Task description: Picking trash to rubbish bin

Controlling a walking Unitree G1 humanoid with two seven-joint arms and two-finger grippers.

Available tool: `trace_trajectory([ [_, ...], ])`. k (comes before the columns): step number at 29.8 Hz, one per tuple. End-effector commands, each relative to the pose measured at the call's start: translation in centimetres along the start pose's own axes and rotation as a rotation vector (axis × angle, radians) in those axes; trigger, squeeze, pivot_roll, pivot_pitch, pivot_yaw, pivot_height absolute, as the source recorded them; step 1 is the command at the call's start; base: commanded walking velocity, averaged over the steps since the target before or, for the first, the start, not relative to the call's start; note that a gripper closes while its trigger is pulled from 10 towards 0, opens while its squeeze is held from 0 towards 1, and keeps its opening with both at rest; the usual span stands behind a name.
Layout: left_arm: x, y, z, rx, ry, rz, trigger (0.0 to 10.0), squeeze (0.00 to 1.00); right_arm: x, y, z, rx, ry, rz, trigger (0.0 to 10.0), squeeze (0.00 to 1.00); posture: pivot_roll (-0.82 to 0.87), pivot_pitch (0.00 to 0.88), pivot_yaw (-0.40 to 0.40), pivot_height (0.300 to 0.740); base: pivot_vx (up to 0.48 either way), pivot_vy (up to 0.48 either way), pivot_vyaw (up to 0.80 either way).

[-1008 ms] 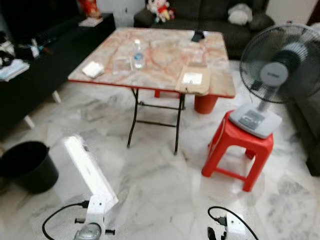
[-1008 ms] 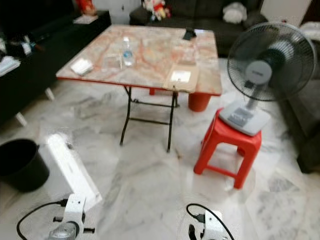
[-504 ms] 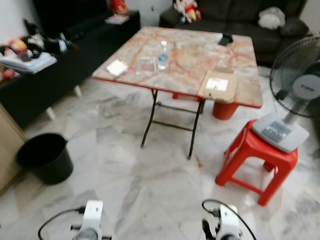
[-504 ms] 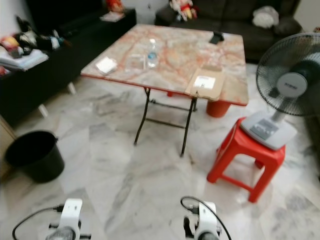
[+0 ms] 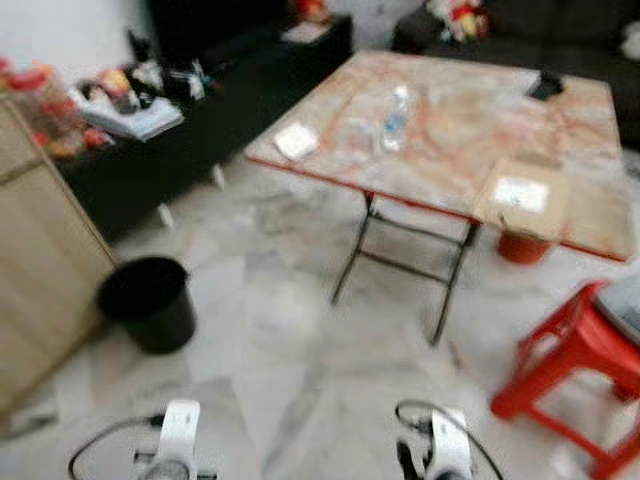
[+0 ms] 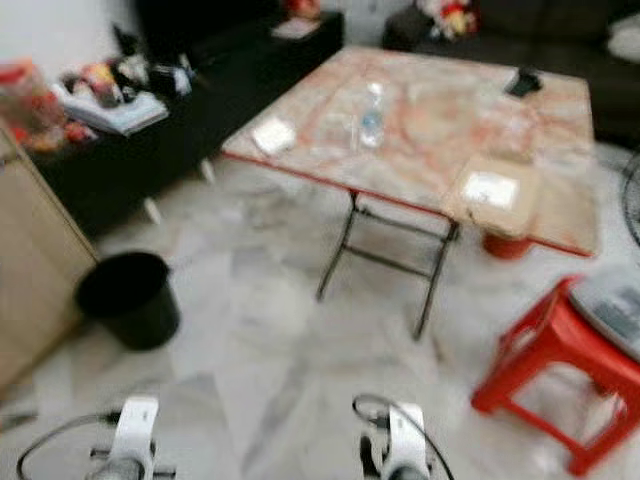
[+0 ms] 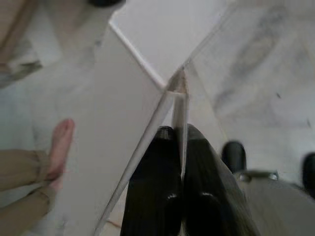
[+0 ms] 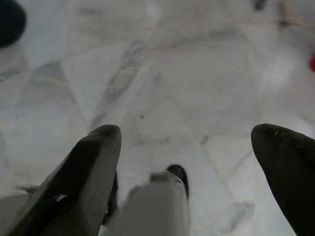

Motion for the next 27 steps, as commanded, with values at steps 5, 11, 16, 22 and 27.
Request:
trace_trajectory([
  [5, -0.66, -0.03, -0.14, -0.003, 0.029, 0.010, 10.0, 0.00, -0.12, 0.15, 0.50, 0.003, -0.003, -0.004, 10.0, 0.00, -0.09, 0.013, 0.023, 0.740, 0.337, 0.000, 0.00],
  [11, -0.76, -0.04, -0.13, 0.000, 0.025, 0.012, 10.0, 0.00, -0.25, 0.17, 0.85, 0.023, -0.022, 0.002, 10.0, 0.00, -0.08, 0.001, 0.026, 0.740, 0.336, 0.000, 0.13],
  [16, -0.86, -0.05, -0.15, 0.002, 0.022, 0.014, 10.0, 0.00, -0.51, 0.19, 0.80, 0.018, -0.042, 0.009, 10.0, 0.00, -0.08, 0.000, 0.027, 0.740, 0.338, 0.000, 0.80],
  [22, -0.94, -0.05, -0.07, 0.006, 0.021, 0.015, 10.0, 0.00, -0.64, 0.19, 0.79, 0.019, -0.047, 0.012, 10.0, 0.00, -0.07, 0.000, 0.029, 0.740, 0.337, 0.000, 0.80],
  [27, -0.95, -0.03, 0.05, 0.009, 0.020, 0.015, 10.0, 0.00, -0.69, 0.19, 0.80, 0.019, -0.046, 0.015, 10.0, 0.00, -0.07, 0.000, 0.026, 0.740, 0.337, 0.000, 0.80],
])
Point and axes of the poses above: a point about 5 cm out from each wrist's last joint towards the gripper, its own y axis pointing out of the wrist towards the gripper, its own z axis along the axis of the wrist's last joint, x = y × z, the point moved 4 cm from there along y, pointing out of the wrist towards the gripper, and after that the axes turned 6 degrees about -y, right-handed, at the moved point
